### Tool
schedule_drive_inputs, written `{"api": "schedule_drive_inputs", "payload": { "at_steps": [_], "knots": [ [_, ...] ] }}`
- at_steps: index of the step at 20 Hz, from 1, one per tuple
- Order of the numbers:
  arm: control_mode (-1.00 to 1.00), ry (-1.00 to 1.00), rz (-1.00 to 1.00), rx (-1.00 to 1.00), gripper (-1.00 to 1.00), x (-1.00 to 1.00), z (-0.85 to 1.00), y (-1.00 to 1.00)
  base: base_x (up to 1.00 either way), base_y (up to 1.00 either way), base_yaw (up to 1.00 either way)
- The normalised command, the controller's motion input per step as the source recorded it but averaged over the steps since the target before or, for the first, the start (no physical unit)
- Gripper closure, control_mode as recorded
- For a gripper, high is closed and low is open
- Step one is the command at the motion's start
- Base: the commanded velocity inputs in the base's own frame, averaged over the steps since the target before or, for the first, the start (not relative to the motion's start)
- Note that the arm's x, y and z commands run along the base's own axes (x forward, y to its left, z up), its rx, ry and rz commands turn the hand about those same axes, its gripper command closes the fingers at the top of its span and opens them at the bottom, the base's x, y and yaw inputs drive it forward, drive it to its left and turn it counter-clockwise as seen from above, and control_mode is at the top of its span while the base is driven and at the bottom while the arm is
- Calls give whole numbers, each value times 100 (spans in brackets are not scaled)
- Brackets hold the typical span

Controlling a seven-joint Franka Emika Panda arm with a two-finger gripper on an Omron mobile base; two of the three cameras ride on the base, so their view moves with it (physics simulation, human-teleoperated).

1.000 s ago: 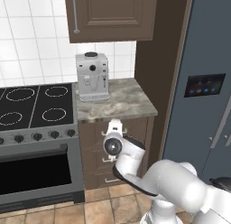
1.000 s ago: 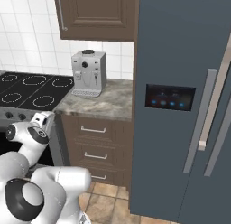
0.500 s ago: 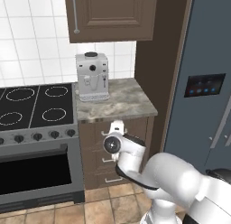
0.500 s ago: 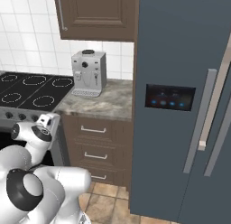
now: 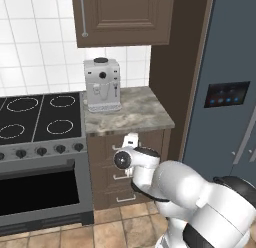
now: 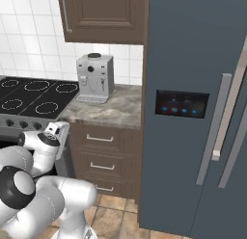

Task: Take the tongs from the drawer on the left and place them on the dining counter next to the tray containing the kebab skewer.

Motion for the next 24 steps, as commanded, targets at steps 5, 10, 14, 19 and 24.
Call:
{"api": "schedule_drive_inputs", "payload": {
  "at_steps": [5, 10, 14, 19, 24],
  "knots": [
    [-100, -15, 7, 0, -100, 4, -71, -80, 0, 0, 0],
    [-100, -14, 5, 0, -100, 0, -70, -97, 0, 0, 0],
    [-100, -14, 10, 1, -100, 14, -48, -70, 0, 0, 0],
    [-100, -17, 21, 0, -100, 15, -61, -41, 0, 0, 0],
    [-100, -11, 19, -1, -100, 2, -83, -58, 0, 0, 0]
  ]
}}
